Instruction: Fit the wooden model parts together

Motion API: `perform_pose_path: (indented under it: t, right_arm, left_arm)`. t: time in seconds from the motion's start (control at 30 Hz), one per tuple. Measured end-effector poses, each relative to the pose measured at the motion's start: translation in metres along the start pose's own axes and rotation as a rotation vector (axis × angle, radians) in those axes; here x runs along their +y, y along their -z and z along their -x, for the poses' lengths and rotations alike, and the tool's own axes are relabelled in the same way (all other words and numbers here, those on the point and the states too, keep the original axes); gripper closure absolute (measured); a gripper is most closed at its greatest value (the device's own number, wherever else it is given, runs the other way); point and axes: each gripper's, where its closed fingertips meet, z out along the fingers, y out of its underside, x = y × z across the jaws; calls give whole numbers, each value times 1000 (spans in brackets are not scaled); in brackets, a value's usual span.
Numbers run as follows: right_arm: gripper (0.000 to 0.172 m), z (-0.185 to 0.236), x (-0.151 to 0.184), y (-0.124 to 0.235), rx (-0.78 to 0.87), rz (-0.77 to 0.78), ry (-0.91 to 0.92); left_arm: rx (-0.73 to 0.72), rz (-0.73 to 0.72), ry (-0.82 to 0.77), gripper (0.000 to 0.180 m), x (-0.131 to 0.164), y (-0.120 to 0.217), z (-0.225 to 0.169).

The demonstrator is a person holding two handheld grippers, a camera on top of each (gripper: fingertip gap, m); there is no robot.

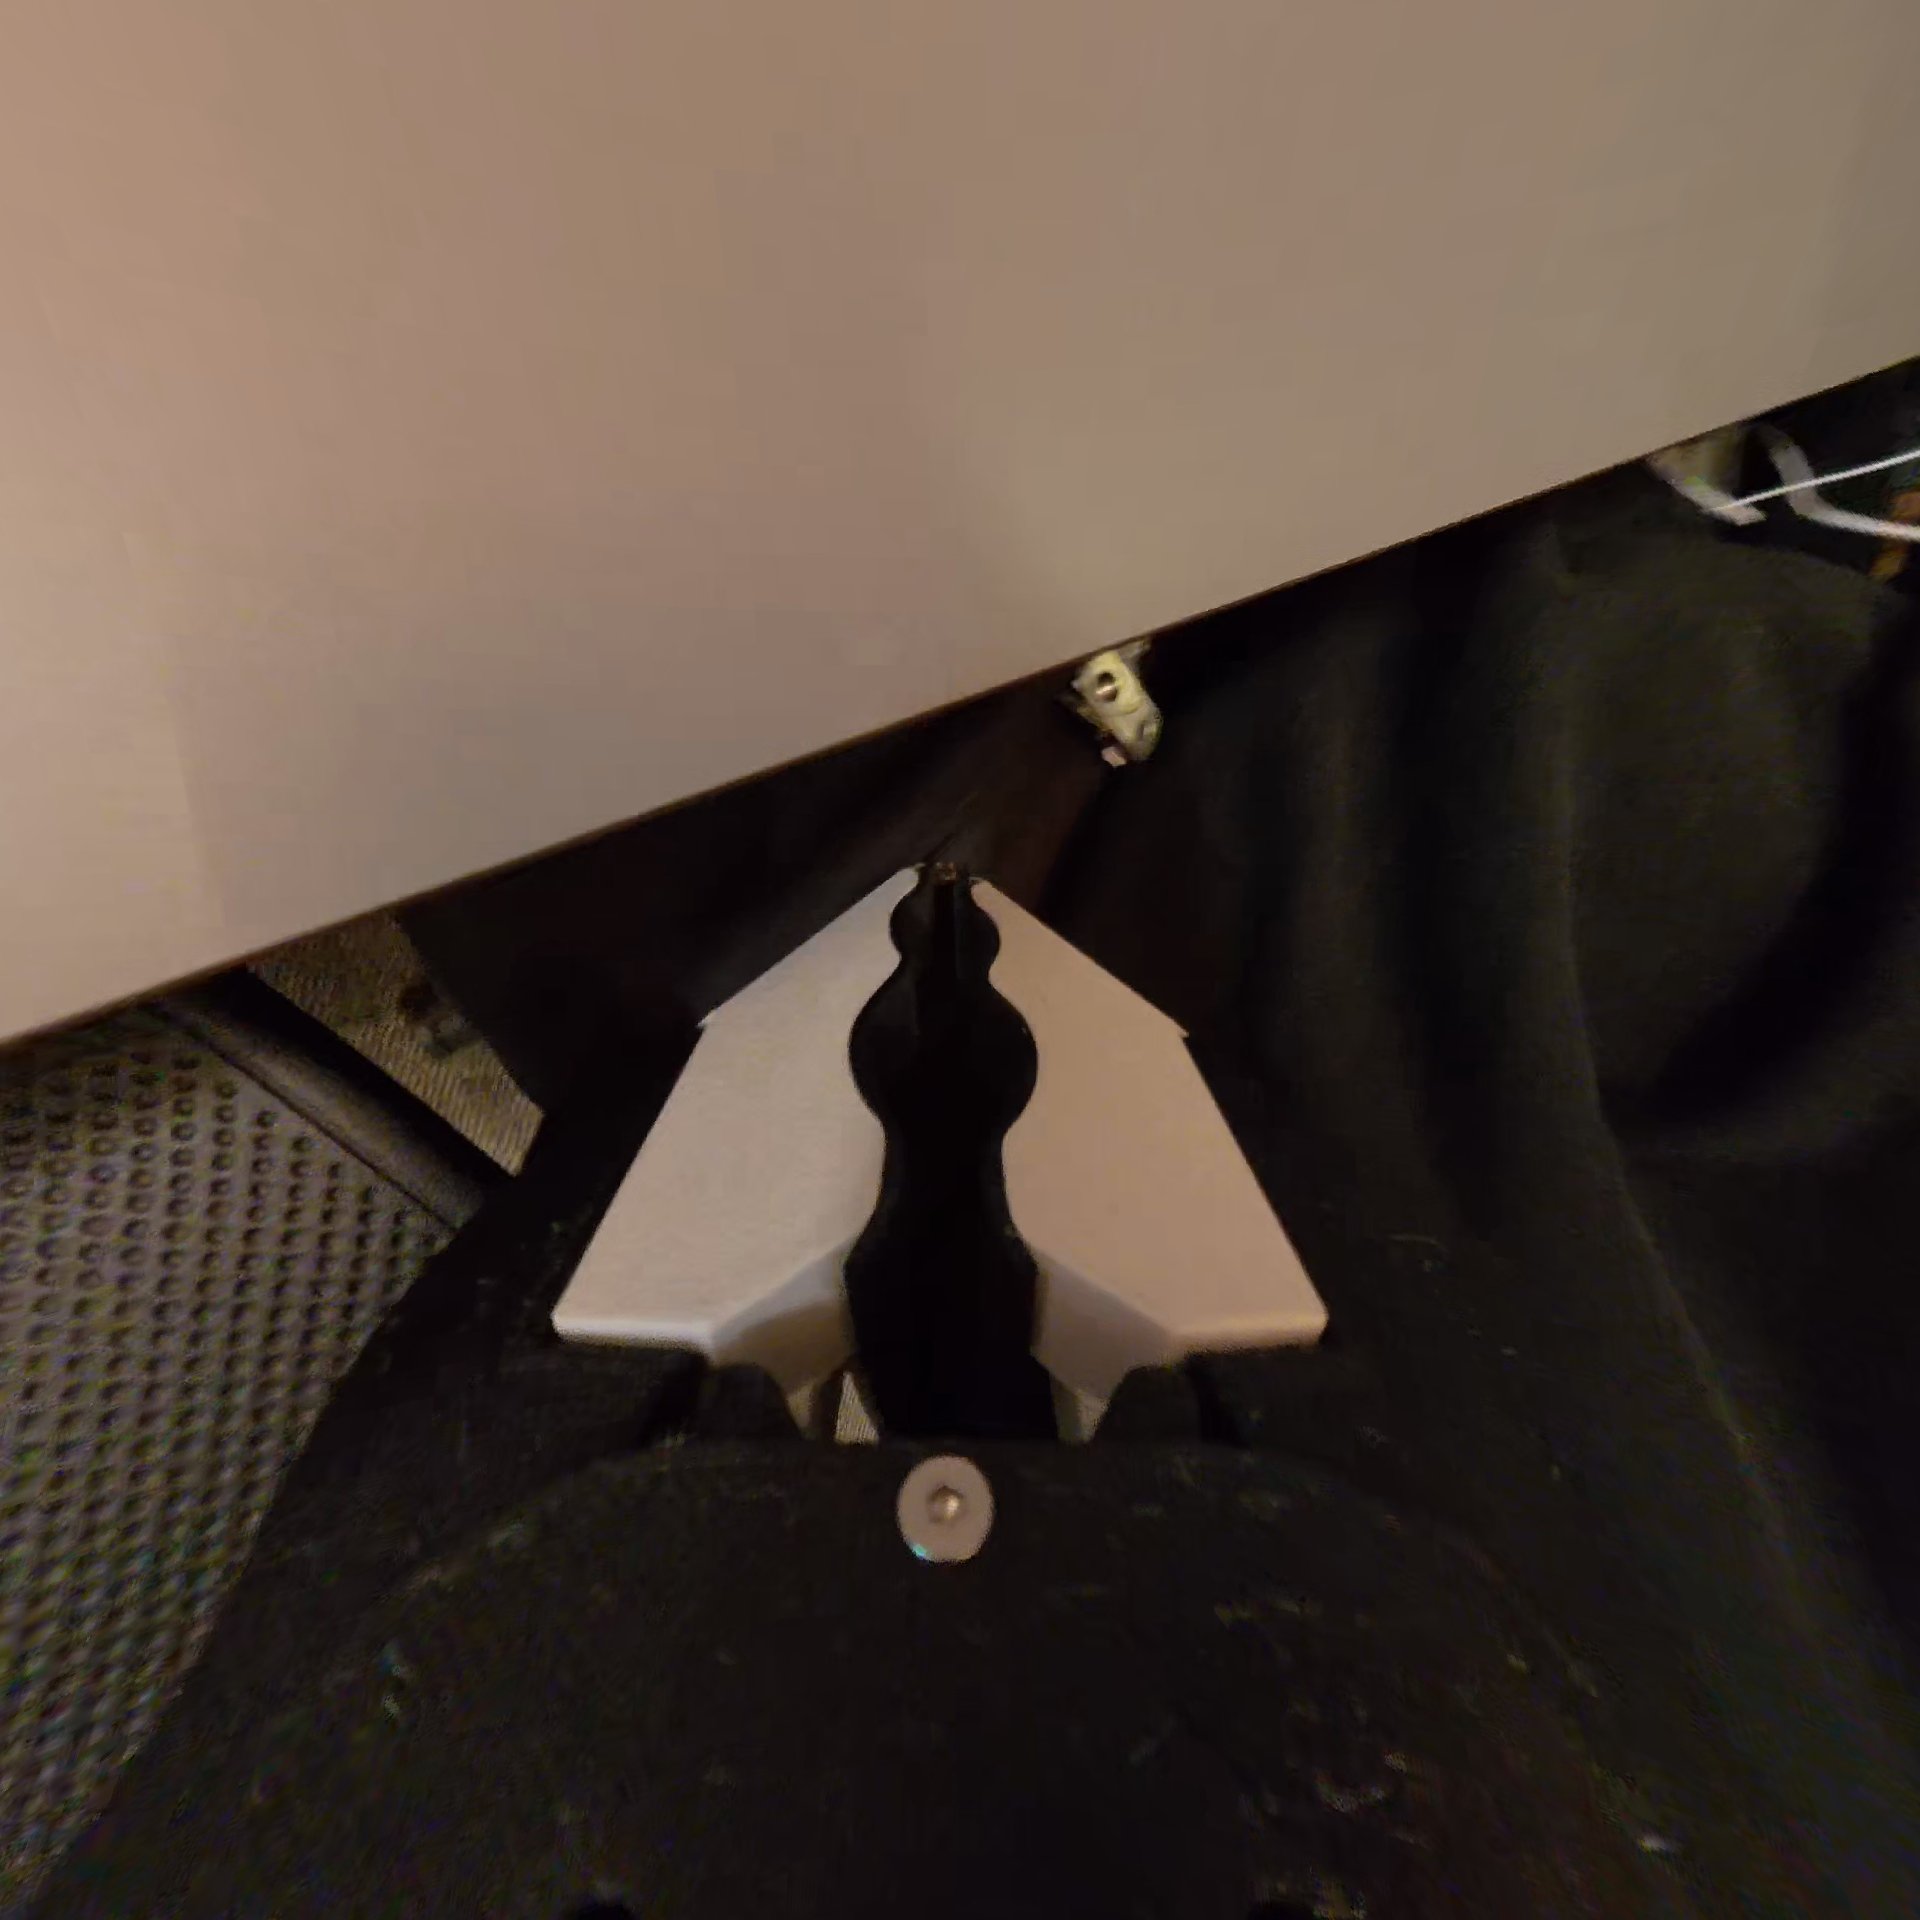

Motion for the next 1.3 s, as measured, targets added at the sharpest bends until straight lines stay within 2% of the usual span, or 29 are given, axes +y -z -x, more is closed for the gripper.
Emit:
perform_pose_path:
  t: [0.1,0.2,0.37,0.53,0.63,0.73,0.83,0.9,1.13,1.3]
  right_arm:
    - [172,0,0,-2,-5,2,8]
    - [172,9,1,-4,-24,6,96]
    - [160,39,5,-17,-1,20,528]
    - [161,63,11,-23,-4,2,797]
    - [160,59,2,-16,55,-36,883]
    - [164,50,-14,-3,124,-96,884]
    - [165,38,-28,6,75,-161,631]
    - [160,25,-27,8,58,-146,504]
    - [159,11,-12,-5,-25,-94,296]
    - [164,9,-14,-7,-54,-109,239]
  left_arm:
    - [137,-151,-69,180,-28,27,-30]
    - [287,-323,-140,180,-64,56,-67]
    - [591,-501,-189,180,-133,79,-121]
    - [975,-459,-154,180,-205,62,-161]
    - [1118,-367,-166,180,-237,47,-182]
    - [1107,-334,-290,180,-260,28,-191]
    - [965,-431,-533,180,-277,10,-187]
    - [946,-489,-598,180,-284,9,-186]
    - [959,-479,-548,180,-285,-2,-173]
    - [990,-430,-505,180,-283,-11,-173]
